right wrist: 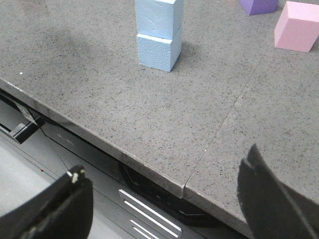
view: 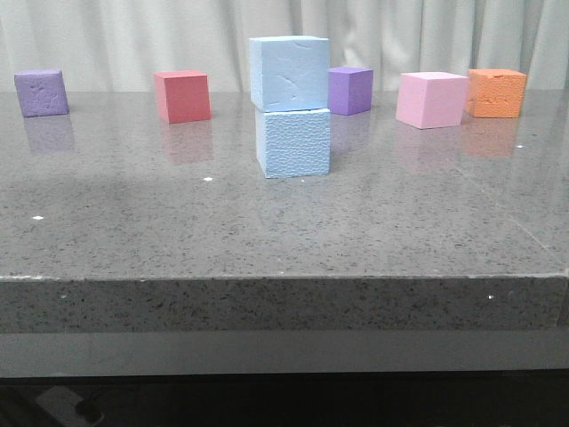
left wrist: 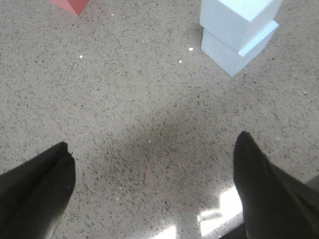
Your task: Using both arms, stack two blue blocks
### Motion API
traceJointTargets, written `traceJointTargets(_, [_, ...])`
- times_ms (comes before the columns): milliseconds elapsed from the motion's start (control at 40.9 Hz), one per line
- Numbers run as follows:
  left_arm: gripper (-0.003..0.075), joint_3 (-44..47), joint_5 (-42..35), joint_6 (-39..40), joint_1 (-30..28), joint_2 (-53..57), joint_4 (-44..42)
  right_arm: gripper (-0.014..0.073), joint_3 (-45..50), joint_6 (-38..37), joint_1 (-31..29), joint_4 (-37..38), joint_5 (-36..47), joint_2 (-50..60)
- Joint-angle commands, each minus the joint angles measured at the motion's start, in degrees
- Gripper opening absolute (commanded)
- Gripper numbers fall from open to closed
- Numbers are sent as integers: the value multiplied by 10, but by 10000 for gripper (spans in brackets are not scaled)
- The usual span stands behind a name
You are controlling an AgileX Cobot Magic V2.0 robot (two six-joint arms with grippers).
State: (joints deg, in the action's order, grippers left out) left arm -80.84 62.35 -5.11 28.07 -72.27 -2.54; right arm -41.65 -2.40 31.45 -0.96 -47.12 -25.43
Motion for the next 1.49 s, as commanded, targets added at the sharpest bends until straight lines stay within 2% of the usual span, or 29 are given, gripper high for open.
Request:
traceJointTargets(0, [617,54,-76,9,-1,75,5,601,-13,5,0,-2,39,-3])
traceJointTargets(294, [617,249,-166,9,-1,271,6,601,-13,5,0,-2,39,-3])
traceJointTargets(538, [617,369,-202,29,-1,424,6,601,-13,5,0,-2,39,-3])
traceJointTargets(709, [617,410,-215,36,-1,484,12,601,-13,5,0,-2,39,-3])
traceJointTargets(905, [617,416,-218,36,-1,495,12,601,-13,5,0,-2,39,-3])
traceJointTargets(978, [580,416,-227,36,-1,495,12,582,-13,5,0,-2,39,-3])
traceJointTargets(1052, [495,416,-239,36,-1,495,12,501,-13,5,0,-2,39,-3])
traceJointTargets(1223, [233,418,-255,36,-1,495,12,154,-13,5,0,-2,39,-3])
traceJointTargets(1321, [125,426,-262,36,-1,495,12,-22,-13,5,0,-2,39,-3])
traceJointTargets(1394, [50,434,-262,36,-1,495,12,-122,-13,5,0,-2,39,-3])
traceJointTargets(1468, [-9,441,-263,36,-1,495,12,-116,-13,5,0,-2,39,-3])
